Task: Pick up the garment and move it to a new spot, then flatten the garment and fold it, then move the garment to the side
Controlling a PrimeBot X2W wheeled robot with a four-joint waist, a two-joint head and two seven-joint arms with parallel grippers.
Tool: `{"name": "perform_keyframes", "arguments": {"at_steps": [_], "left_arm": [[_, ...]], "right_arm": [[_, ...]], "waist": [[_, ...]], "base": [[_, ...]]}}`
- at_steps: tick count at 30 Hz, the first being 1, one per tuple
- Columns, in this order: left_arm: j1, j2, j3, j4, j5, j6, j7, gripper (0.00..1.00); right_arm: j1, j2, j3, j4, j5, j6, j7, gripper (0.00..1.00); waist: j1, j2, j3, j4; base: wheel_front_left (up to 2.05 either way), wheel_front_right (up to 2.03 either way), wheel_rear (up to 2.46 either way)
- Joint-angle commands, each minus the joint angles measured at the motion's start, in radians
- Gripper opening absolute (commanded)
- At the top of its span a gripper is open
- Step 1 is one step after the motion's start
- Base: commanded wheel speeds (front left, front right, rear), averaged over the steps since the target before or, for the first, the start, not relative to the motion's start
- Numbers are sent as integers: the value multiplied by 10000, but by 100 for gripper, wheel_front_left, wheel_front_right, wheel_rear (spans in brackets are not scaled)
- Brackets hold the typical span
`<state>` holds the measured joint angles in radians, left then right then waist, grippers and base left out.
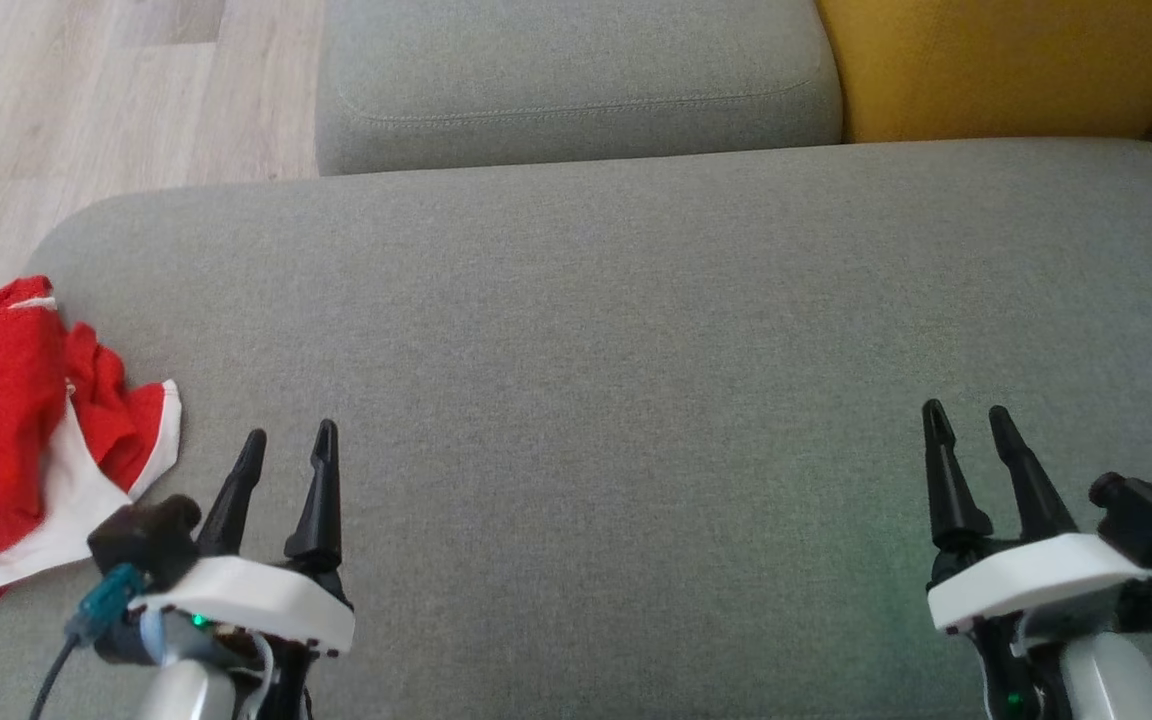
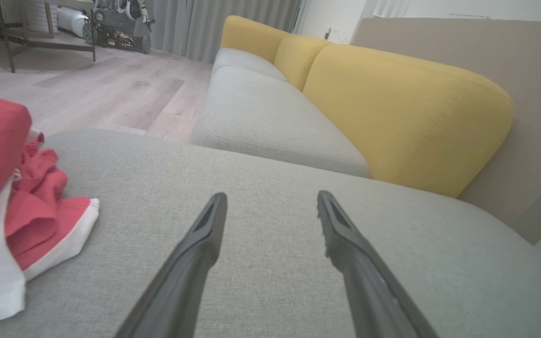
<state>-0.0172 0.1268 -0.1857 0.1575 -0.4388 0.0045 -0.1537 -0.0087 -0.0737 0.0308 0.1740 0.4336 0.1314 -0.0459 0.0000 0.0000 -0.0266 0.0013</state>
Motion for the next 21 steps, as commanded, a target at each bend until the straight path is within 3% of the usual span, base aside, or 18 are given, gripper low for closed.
{"name": "perform_keyframes", "arguments": {"at_steps": [1,21], "left_arm": [[-235,233,156,-314,356,76,-154,100],[-17,309,-132,-97,2482,499,-769,100]], "right_arm": [[-212,-21,241,-407,-379,-6,-165,100],[14,121,258,-525,-2926,-7,-420,100]], "waist": [[0,0,-7,3],[0,0,-160,35]], "base": [[0,0,0],[0,0,0]]}}
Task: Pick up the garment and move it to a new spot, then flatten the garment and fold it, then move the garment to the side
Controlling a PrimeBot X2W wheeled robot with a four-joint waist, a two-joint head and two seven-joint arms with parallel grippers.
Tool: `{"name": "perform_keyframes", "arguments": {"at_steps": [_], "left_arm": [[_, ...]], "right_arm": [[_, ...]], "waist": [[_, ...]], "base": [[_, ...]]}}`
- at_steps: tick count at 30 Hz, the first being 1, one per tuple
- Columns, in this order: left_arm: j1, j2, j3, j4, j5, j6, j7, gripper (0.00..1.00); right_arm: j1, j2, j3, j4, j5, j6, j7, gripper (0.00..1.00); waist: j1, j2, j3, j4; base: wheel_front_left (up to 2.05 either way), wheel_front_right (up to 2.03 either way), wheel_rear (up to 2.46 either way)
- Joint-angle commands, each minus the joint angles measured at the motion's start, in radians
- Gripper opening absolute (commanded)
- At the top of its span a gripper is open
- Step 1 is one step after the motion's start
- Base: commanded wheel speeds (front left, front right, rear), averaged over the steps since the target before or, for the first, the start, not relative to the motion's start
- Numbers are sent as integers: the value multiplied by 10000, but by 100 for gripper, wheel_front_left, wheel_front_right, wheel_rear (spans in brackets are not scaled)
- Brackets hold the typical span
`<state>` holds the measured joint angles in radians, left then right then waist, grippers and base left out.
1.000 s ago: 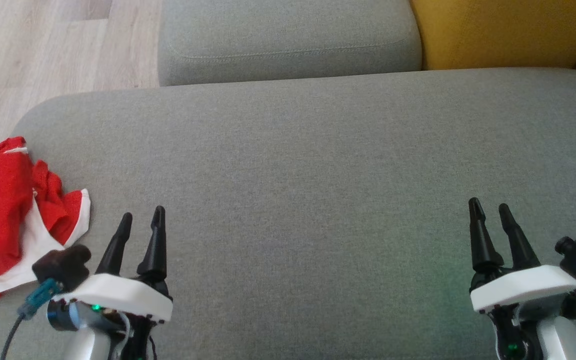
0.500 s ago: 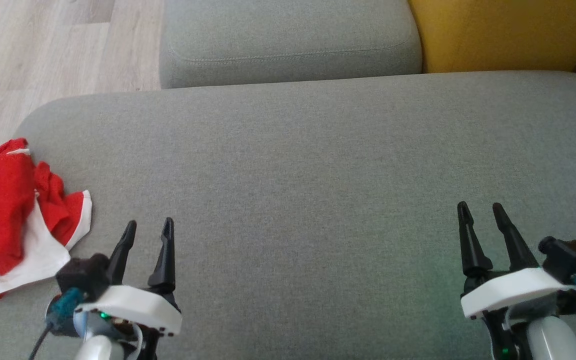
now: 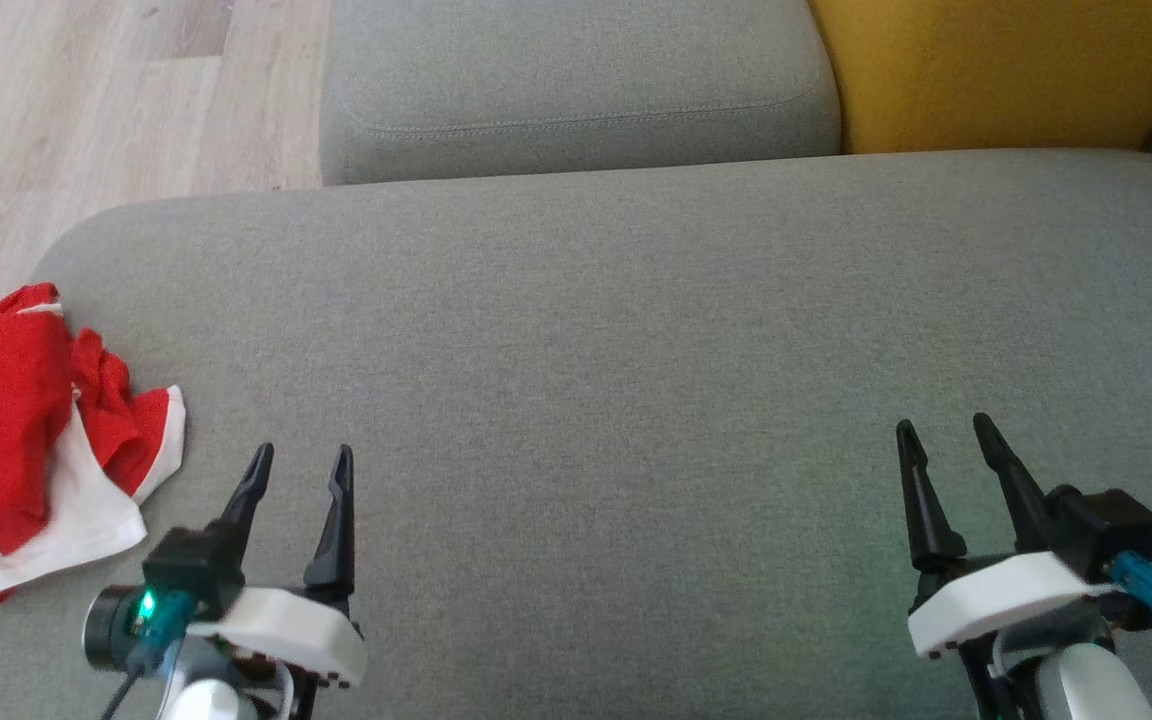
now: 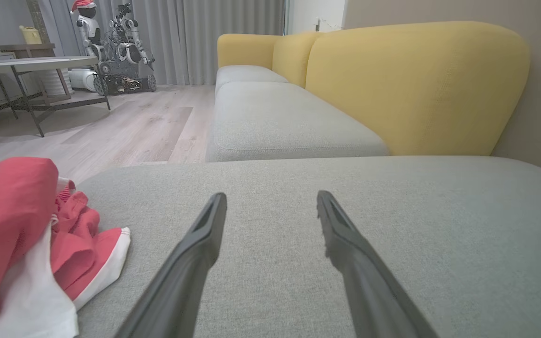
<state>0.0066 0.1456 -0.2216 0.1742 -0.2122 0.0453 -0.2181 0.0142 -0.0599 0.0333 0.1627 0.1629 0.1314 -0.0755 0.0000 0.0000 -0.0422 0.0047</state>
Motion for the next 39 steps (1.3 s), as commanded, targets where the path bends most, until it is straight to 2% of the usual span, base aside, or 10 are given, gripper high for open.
{"name": "perform_keyframes", "arguments": {"at_steps": [1,12,23,39], "left_arm": [[-249,117,223,-249,318,102,-154,100],[-160,24,289,-97,1236,214,-437,100],[-107,-208,627,222,796,-22,-437,100],[-237,-334,792,445,886,-125,-437,100]], "right_arm": [[-206,-9,226,-416,-316,-7,-142,100],[-119,60,88,-498,-1050,-7,-274,100],[-73,93,-56,-425,-404,-7,-201,100],[-96,96,-134,-385,-432,-7,-157,100]], "waist": [[0,0,-10,3],[0,0,-69,29],[0,0,-65,-1],[0,0,5,170]], "base": [[0,0,0],[0,0,0],[0,0,0],[0,0,0]]}}
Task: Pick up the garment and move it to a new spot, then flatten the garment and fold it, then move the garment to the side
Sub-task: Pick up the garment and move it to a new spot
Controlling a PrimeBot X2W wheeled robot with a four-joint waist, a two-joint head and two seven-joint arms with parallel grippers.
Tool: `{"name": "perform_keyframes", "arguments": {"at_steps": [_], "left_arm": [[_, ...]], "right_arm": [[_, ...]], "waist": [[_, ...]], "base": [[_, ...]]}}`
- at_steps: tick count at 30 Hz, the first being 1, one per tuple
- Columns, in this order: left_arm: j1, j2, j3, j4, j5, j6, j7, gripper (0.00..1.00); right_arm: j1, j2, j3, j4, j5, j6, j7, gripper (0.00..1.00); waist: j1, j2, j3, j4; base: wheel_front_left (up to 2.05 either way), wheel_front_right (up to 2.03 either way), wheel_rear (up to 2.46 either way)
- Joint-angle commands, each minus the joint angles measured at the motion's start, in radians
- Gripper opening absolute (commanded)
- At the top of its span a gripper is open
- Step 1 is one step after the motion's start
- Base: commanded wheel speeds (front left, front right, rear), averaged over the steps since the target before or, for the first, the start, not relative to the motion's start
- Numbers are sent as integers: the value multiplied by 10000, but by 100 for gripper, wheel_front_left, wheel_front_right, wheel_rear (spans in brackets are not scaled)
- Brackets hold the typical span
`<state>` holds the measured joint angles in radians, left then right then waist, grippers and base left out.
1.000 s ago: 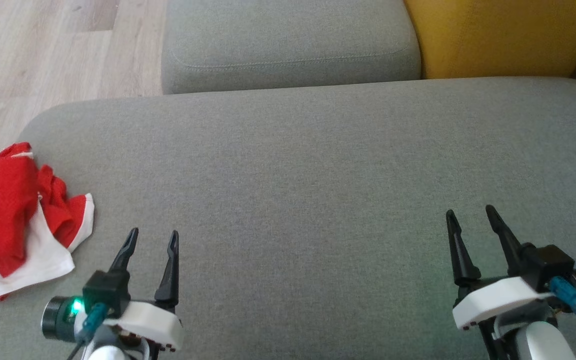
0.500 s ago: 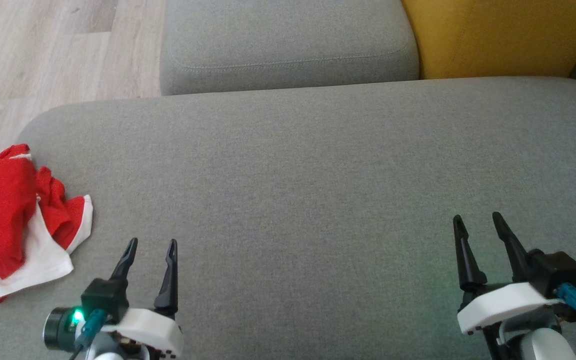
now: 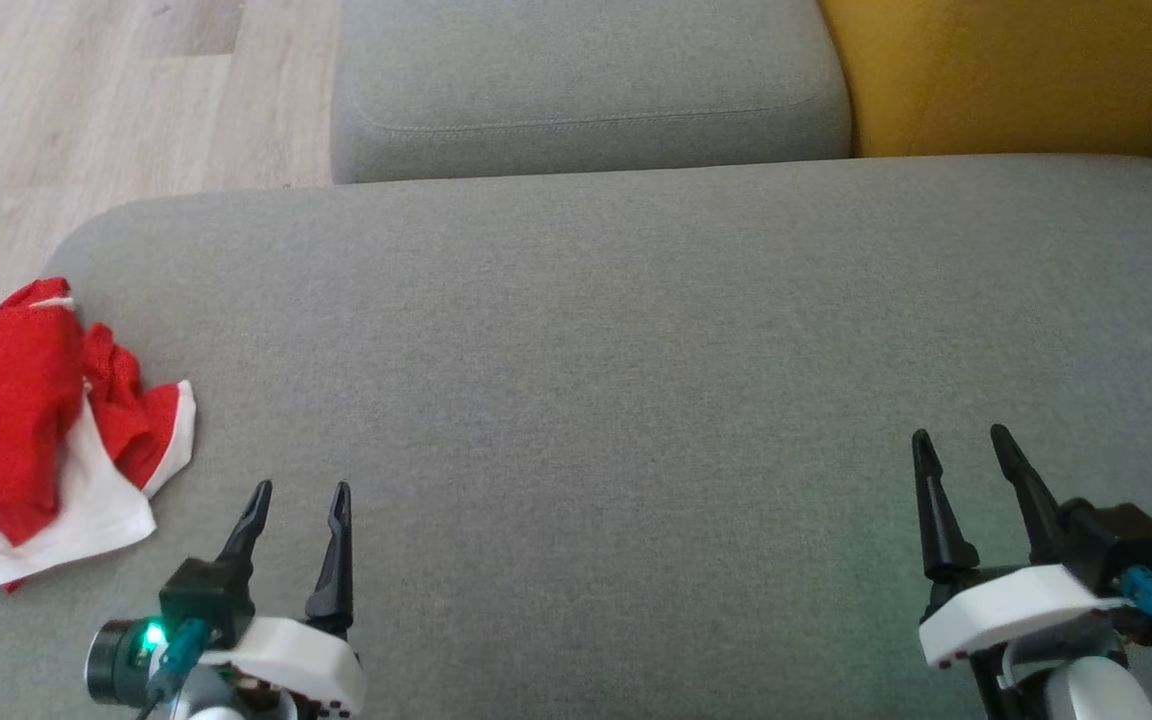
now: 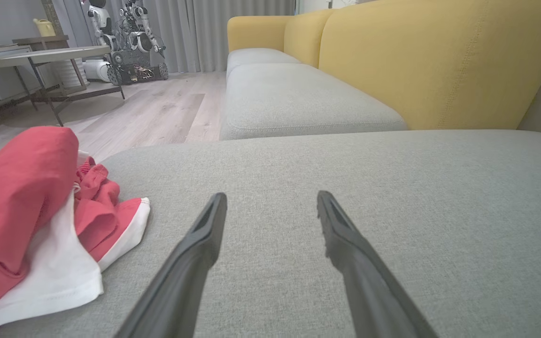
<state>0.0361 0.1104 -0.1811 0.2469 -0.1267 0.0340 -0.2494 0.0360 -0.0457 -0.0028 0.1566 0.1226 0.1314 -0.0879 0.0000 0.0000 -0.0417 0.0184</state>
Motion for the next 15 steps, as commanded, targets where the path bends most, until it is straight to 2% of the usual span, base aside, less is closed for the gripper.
{"name": "perform_keyframes", "arguments": {"at_steps": [1,6,14,15], "left_arm": [[-556,3,422,-278,12,-3,-124,100],[-622,-1,581,-250,7,24,-124,100],[-650,-6,883,-292,-49,53,-124,100],[-650,-6,883,-292,-49,53,-124,100]], "right_arm": [[-313,-46,218,-335,-31,-7,-25,100],[-256,-46,378,-497,-120,-7,88,100],[-189,-46,691,-750,-9,-7,233,100],[-189,-46,691,-750,-9,-7,233,100]], "waist": [[0,0,-2,91],[0,0,-27,549],[0,0,-63,1791],[0,0,-63,1791]], "base": [[0,0,0],[0,0,0],[0,0,0],[0,0,0]]}}
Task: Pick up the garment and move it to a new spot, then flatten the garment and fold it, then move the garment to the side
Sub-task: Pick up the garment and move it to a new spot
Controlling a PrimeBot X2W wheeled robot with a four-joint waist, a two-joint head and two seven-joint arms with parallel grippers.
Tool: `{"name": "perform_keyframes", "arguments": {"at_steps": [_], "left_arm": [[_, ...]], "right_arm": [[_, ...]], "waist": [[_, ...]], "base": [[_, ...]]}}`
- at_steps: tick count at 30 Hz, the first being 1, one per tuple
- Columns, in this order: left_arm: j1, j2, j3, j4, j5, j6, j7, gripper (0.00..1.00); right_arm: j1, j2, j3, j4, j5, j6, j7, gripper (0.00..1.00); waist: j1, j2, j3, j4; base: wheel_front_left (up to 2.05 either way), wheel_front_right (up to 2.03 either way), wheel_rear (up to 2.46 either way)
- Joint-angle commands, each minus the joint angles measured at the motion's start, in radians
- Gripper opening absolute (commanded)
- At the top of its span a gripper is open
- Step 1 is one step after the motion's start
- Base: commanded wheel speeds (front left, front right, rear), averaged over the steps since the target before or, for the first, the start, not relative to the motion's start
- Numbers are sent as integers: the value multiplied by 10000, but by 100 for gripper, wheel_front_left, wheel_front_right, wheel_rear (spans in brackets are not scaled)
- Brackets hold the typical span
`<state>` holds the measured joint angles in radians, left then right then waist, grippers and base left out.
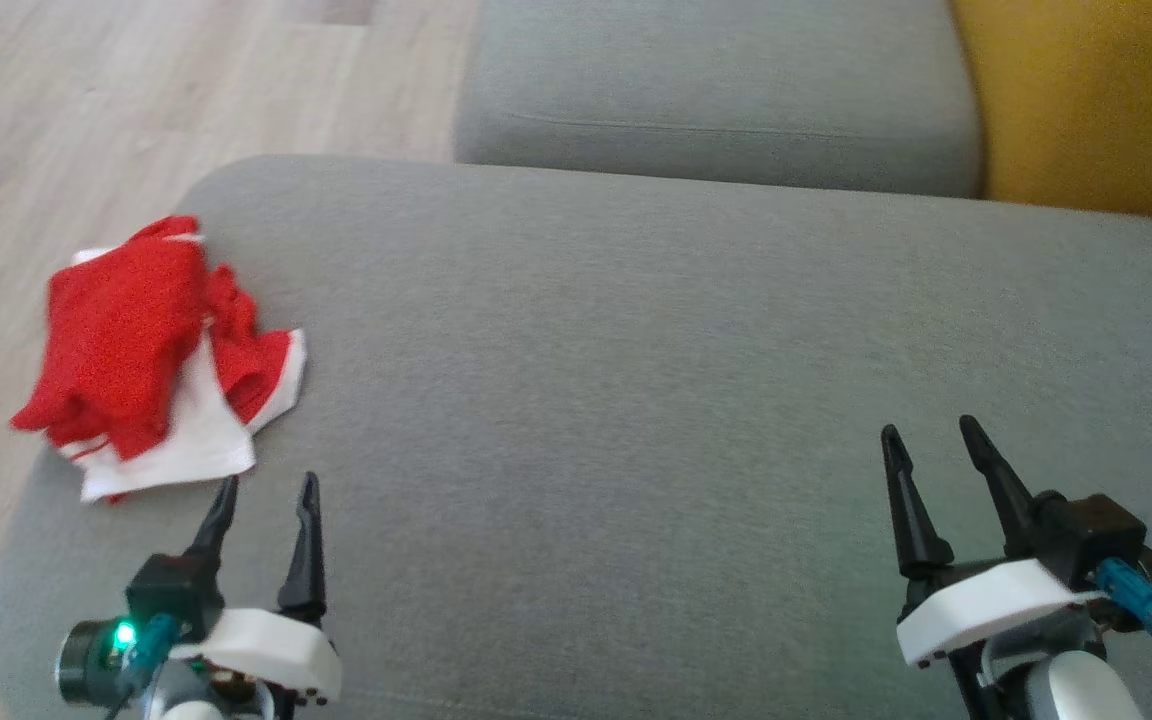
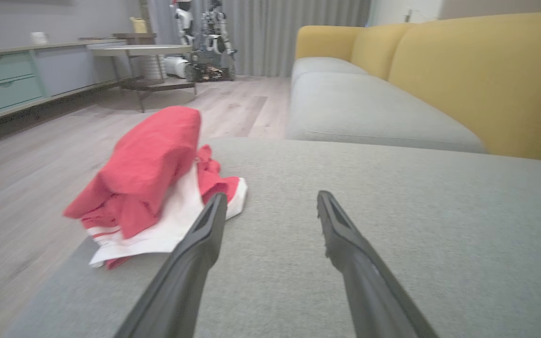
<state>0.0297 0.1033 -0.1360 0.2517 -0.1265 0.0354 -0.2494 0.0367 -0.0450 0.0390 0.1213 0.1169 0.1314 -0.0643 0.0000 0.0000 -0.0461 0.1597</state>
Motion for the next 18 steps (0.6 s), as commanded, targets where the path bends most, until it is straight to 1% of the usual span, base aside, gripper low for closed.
{"name": "perform_keyframes", "arguments": {"at_steps": [1,5,6,8,13,18], "left_arm": [[-581,65,460,-355,-49,37,-124,100],[-538,49,633,-460,-84,63,-124,100],[-512,38,698,-509,-92,60,-124,100],[-486,27,754,-549,-94,49,-124,100],[-428,-1,835,-564,-99,-33,-124,100],[-440,-22,886,-557,-25,-65,-124,100]], "right_arm": [[-182,-53,287,-425,52,-7,-2,100],[-149,-53,405,-509,116,-7,13,100],[-131,-53,438,-546,147,-7,17,100],[-124,-53,470,-572,160,-7,24,100],[-140,-53,487,-573,125,-7,39,100],[-135,-53,505,-571,137,-7,66,100]], "waist": [[0,0,-20,555],[0,0,-30,1150],[0,0,-42,1402],[0,0,-49,1600],[0,0,-54,1926],[0,0,-72,2065]], "base": [[0,0,0],[0,0,0],[0,0,0],[0,0,0],[0,0,0],[0,0,0]]}}
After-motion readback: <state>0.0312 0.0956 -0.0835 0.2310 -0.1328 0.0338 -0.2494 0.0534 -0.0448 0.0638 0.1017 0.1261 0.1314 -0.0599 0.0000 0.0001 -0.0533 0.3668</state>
